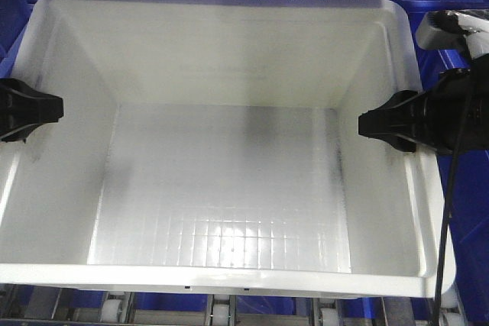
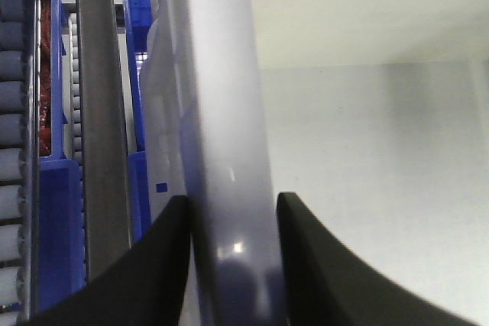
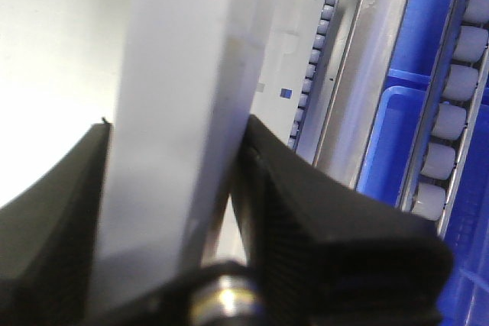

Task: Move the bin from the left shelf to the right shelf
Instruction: 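Hold the tote with both grippers while the base backs away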

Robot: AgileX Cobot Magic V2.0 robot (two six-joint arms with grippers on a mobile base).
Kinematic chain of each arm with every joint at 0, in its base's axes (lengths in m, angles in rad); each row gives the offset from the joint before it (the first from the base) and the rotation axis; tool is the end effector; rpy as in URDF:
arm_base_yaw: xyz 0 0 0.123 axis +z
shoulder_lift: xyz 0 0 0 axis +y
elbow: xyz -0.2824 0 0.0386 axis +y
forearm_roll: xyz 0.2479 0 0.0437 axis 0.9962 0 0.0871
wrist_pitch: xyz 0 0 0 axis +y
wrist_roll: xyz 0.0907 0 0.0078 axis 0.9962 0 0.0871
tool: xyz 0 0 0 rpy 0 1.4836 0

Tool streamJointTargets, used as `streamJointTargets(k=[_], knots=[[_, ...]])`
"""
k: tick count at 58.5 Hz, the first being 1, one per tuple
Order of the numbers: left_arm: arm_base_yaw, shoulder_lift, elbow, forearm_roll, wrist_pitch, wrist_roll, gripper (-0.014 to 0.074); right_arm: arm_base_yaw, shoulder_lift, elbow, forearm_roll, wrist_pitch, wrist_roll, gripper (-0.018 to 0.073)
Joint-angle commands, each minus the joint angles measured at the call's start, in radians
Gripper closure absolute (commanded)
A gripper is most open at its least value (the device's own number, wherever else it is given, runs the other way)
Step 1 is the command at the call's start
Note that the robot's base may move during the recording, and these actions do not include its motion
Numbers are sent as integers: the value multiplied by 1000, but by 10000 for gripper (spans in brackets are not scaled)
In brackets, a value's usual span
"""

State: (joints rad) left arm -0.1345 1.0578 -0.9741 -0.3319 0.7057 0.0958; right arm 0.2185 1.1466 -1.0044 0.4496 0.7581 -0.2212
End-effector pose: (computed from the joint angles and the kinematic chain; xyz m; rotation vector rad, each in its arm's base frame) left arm 0.2106 -0.0479 0.3551 0.0862 2.2559 -0.3977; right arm 0.2219 0.0772 0.3444 -0.2733 2.3304 0.5199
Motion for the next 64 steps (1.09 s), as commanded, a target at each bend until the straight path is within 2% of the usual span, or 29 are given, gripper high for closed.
streamJointTargets(k=[1, 64], knots=[[-7, -29, -38, -67, -90, 25, 603, 0, -35, -41, 56, -83, -55, 564], [-7, -29, -38, -67, -90, 25, 603, 0, -35, -41, 56, -83, -55, 564]])
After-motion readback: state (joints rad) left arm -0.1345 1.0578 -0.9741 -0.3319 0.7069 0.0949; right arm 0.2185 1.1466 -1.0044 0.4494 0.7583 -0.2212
